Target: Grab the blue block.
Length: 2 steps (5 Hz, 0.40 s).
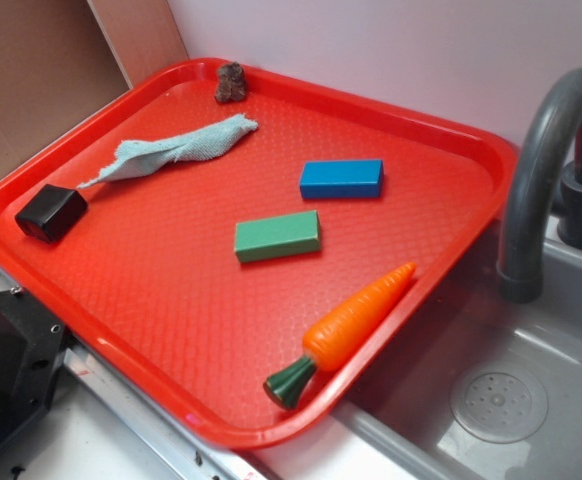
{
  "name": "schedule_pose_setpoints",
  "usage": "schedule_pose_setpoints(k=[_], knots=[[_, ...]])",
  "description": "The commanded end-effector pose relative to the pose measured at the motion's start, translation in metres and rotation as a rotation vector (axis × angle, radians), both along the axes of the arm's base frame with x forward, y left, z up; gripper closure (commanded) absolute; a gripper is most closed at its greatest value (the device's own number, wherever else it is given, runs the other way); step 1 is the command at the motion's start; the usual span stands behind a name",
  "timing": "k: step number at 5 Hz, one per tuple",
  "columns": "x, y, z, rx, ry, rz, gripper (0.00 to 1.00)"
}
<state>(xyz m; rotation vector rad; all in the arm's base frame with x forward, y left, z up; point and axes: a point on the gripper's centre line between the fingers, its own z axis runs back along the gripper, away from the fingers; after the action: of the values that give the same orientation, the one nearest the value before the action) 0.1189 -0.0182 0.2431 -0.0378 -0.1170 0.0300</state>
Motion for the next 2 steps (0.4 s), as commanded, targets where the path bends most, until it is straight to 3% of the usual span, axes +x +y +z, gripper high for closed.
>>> schedule_pose_setpoints(k=[1, 2], knots=[[0.0, 0.0, 0.0, 0.0, 0.0, 0.0, 0.0], [0.05, -0.002, -0.007, 0.106, -0.075, -0.221, 0.0]])
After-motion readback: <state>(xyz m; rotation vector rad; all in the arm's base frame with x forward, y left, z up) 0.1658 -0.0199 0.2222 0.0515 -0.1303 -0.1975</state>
